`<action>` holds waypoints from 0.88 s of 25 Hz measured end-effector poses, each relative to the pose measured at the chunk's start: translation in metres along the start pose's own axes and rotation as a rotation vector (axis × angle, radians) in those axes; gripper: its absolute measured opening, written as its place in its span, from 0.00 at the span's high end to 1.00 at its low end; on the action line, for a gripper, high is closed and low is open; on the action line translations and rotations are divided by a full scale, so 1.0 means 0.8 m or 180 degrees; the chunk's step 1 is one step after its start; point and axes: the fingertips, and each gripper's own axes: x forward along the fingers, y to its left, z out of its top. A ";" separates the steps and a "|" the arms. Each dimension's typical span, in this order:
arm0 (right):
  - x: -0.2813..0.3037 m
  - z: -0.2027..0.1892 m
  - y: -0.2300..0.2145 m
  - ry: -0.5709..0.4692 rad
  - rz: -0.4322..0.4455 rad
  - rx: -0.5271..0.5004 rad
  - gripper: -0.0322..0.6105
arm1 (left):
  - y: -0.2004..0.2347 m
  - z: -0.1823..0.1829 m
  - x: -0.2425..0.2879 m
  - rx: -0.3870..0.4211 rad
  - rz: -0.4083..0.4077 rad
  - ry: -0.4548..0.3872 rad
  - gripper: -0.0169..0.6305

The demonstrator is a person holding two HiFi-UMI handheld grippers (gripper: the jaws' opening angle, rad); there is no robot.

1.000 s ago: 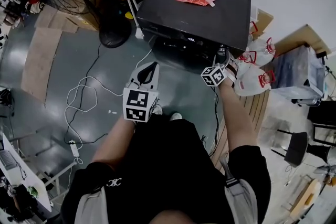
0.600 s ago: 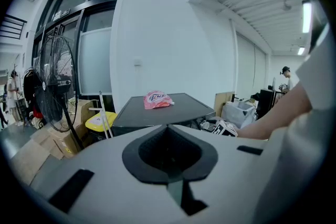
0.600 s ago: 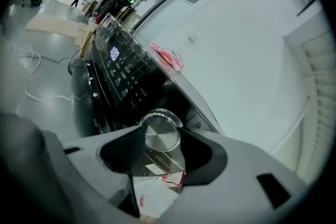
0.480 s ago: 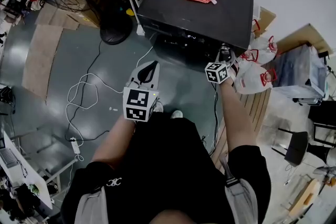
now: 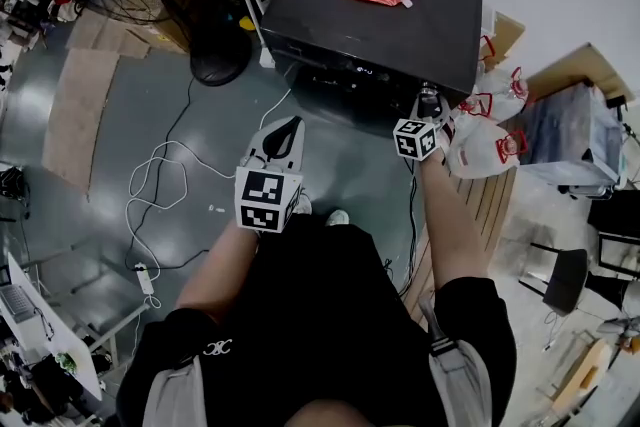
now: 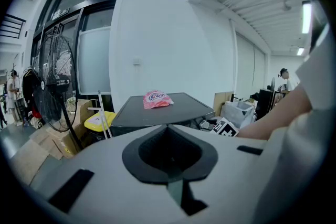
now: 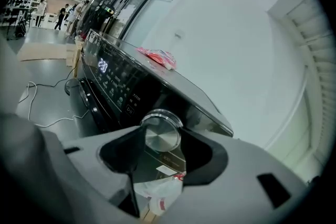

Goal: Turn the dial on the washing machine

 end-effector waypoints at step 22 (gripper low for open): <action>-0.290 0.164 -0.112 -0.1473 -0.0116 0.2027 0.76 | -0.054 0.092 0.035 0.0070 -0.0780 -0.0519 0.98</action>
